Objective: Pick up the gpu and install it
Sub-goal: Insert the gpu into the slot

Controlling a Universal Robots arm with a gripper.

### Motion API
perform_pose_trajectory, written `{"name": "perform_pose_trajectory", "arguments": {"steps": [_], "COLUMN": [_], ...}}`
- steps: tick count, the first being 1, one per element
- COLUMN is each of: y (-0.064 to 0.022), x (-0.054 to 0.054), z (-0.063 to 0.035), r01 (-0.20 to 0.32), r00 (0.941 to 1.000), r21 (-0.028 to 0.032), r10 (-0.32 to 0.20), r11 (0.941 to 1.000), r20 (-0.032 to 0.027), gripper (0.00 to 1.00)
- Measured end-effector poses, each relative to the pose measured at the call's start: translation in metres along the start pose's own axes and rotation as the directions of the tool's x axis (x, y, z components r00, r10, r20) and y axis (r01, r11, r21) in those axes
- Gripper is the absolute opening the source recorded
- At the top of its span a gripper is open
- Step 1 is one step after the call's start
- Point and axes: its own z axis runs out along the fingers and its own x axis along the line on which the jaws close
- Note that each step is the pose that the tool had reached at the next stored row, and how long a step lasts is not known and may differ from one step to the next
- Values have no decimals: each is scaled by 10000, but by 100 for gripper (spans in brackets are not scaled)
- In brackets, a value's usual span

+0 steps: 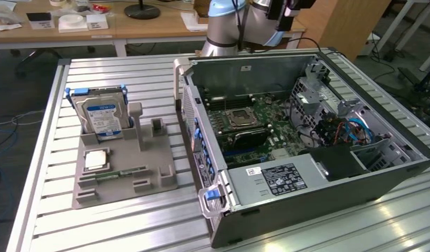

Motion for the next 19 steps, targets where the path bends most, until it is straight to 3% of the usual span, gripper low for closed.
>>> {"name": "perform_pose_trajectory", "arguments": {"steps": [19], "y": [6], "x": [10], "z": [322], "r01": [1], "r00": [10000], "r21": [25], "r10": [-1], "r11": [10000], "r20": [1], "gripper": [46]}}
